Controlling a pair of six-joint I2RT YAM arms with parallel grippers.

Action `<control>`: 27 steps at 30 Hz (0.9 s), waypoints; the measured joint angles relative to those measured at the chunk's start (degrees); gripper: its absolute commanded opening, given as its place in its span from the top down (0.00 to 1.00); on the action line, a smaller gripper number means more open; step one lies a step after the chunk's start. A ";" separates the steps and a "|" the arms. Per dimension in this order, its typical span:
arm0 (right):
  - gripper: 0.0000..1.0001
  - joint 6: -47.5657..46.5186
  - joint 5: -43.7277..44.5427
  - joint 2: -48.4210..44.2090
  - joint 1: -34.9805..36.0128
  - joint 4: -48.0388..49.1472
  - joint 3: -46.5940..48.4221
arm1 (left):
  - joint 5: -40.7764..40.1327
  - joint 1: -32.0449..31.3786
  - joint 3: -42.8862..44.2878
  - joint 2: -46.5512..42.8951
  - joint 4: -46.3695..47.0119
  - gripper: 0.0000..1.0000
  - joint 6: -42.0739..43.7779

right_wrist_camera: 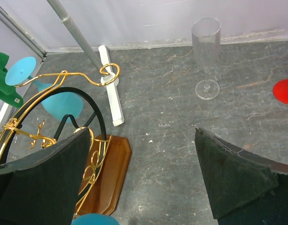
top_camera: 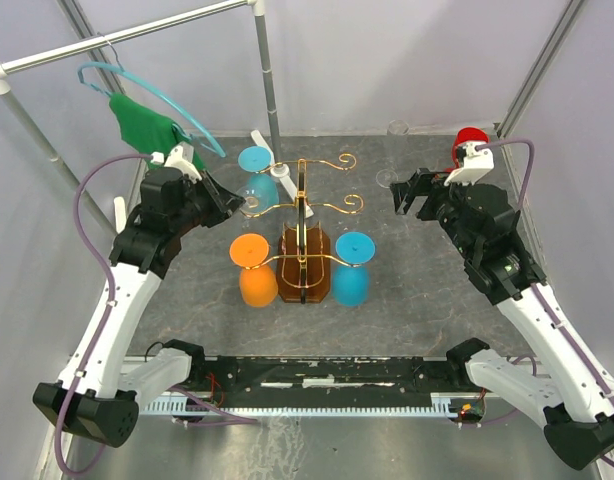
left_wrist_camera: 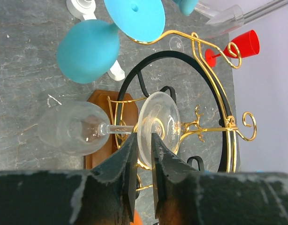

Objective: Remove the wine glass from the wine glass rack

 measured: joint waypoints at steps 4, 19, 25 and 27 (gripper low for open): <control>0.00 0.28 0.04 0.00 -0.02 -0.22 -0.31 | 1.66 0.63 -1.22 0.00 1.62 0.73 -0.63; 0.00 0.24 0.48 -1.11 -0.02 -0.98 -0.92 | 6.16 2.95 -2.21 0.17 5.81 0.97 -2.69; 0.00 0.24 0.63 -1.14 -0.02 -1.05 -0.92 | 7.52 3.85 -2.21 0.33 5.66 0.97 -2.93; 0.00 0.24 0.70 -1.14 -0.02 -1.05 -0.92 | 7.50 4.00 -2.16 0.31 5.33 0.97 -2.93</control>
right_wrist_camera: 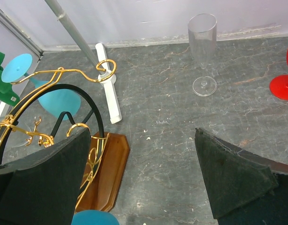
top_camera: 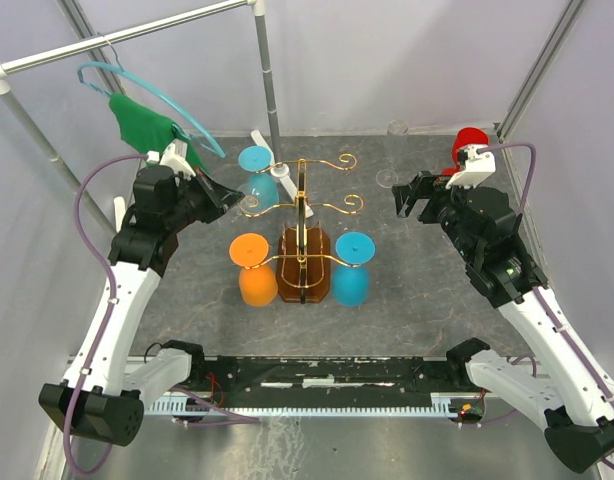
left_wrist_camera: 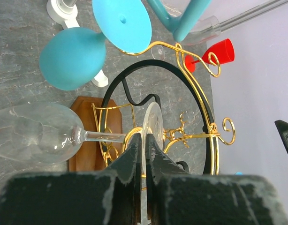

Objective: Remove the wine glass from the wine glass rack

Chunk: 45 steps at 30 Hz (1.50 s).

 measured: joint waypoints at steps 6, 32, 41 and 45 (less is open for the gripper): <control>0.00 0.00 0.04 0.00 0.00 -0.15 0.00 | 1.03 0.90 0.02 -0.68 -0.81 0.97 0.00; 0.00 0.00 2.49 -1.03 0.02 -2.14 -0.04 | 13.66 1.18 -6.16 -1.79 9.73 0.97 -10.84; 0.00 0.00 2.67 -1.40 0.00 -2.67 -0.04 | 16.15 1.14 -6.88 3.80 21.62 0.97 -17.42; 0.00 -0.02 3.04 -1.68 0.02 -3.52 -0.04 | 16.22 1.14 -1.68 5.20 20.79 0.97 -17.42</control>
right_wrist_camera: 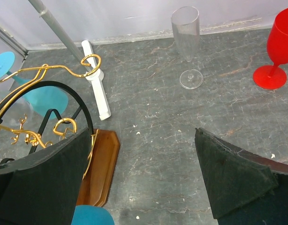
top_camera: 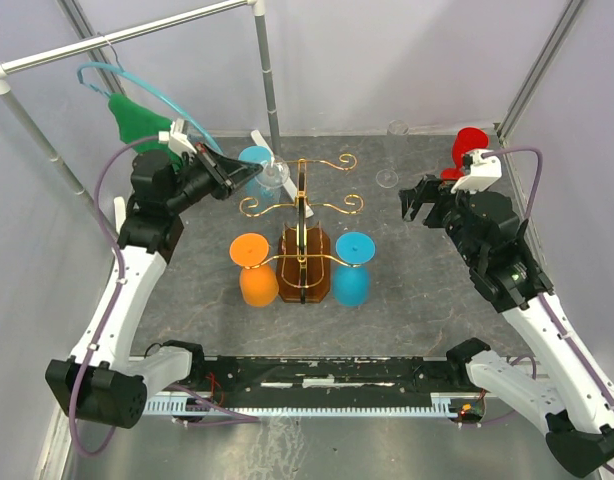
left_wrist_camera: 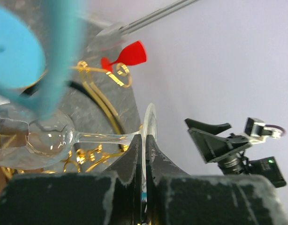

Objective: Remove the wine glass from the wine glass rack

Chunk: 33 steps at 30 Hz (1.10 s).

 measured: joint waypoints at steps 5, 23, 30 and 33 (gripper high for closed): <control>0.01 0.02 0.42 -0.28 -0.02 -0.24 0.00 | 1.25 0.00 5.81 -0.26 1.25 0.97 -0.37; 0.00 19.98 -11.28 8.52 -0.04 -10.16 15.30 | 16.96 0.00 6.75 -2.36 16.20 0.97 -7.58; 0.00 48.46 -33.03 15.06 -0.94 1.33 10.99 | 23.80 0.00 7.02 -5.27 29.73 0.97 -5.40; 0.00 64.50 -40.57 19.78 -1.05 14.21 3.45 | 26.86 -0.07 7.17 -5.11 36.06 0.97 -5.38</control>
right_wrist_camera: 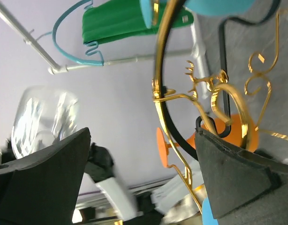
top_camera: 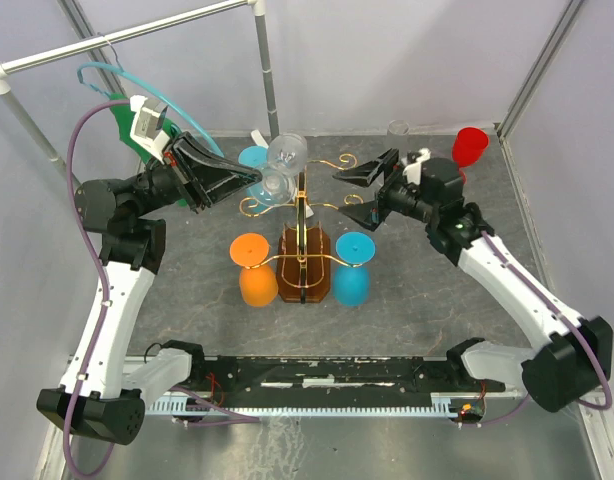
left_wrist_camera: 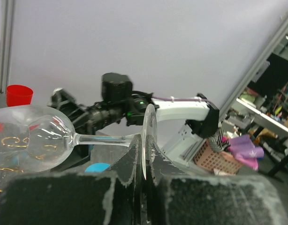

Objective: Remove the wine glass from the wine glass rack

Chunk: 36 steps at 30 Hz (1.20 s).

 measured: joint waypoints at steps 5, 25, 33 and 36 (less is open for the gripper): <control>0.00 18.34 -3.43 3.23 0.48 14.01 -4.31 | 4.96 -0.04 0.00 1.38 6.58 0.97 0.04; 0.00 32.54 -2.69 9.81 8.70 27.15 2.45 | 11.13 -2.01 0.00 4.76 11.23 0.97 2.73; 0.10 32.83 -0.02 10.75 9.73 27.96 2.62 | 11.52 -2.32 0.00 4.76 11.21 0.97 2.73; 0.10 32.87 0.68 11.17 10.12 28.41 3.28 | 11.52 -2.32 0.00 4.76 11.23 0.97 2.73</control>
